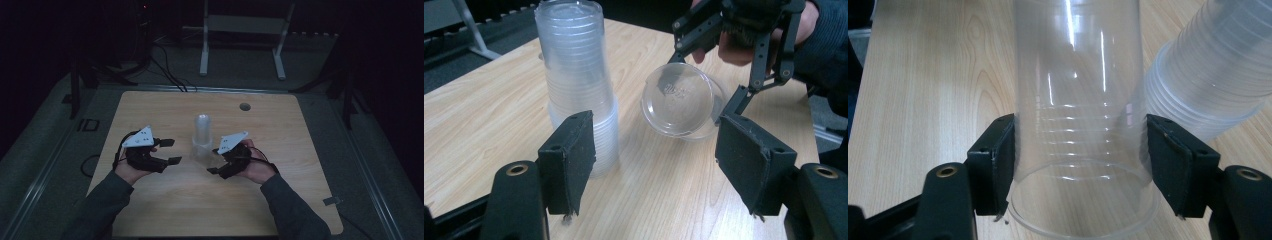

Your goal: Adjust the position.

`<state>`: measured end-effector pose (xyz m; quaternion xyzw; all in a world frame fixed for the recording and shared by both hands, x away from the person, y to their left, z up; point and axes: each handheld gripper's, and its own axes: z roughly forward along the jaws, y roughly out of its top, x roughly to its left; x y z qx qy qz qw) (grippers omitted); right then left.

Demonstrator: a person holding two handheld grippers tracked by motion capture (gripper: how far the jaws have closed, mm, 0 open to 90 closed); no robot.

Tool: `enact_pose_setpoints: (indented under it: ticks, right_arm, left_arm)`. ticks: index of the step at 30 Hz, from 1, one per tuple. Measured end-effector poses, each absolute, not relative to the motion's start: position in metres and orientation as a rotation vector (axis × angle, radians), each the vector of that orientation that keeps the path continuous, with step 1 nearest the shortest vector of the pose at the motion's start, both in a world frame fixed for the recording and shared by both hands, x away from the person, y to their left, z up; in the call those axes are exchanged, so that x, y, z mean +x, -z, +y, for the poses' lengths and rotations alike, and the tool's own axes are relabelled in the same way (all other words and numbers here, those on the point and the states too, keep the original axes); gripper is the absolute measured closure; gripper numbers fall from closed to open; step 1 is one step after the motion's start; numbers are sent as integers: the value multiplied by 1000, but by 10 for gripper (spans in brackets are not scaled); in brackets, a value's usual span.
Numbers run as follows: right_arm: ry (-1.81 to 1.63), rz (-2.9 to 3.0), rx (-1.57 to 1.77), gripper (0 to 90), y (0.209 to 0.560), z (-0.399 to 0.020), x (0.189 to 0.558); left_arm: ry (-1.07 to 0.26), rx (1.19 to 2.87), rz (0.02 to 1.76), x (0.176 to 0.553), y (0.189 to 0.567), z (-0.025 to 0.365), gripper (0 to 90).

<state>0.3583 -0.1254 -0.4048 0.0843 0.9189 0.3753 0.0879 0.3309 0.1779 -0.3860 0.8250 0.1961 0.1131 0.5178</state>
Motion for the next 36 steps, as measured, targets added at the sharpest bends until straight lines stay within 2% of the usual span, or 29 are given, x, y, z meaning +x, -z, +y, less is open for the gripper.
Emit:
enact_pose_setpoints:
  ticks: [12, 36]
  right_arm:
    - [-1007, 2779, 204, 329, 402, -125, 361]
    - [-799, 2824, 132, 331, 402, -125, 360]
  left_arm:
    - [-265, 2077, 418, 335, 388, 164, 322]
    - [-336, 2286, 351, 334, 395, 145, 306]
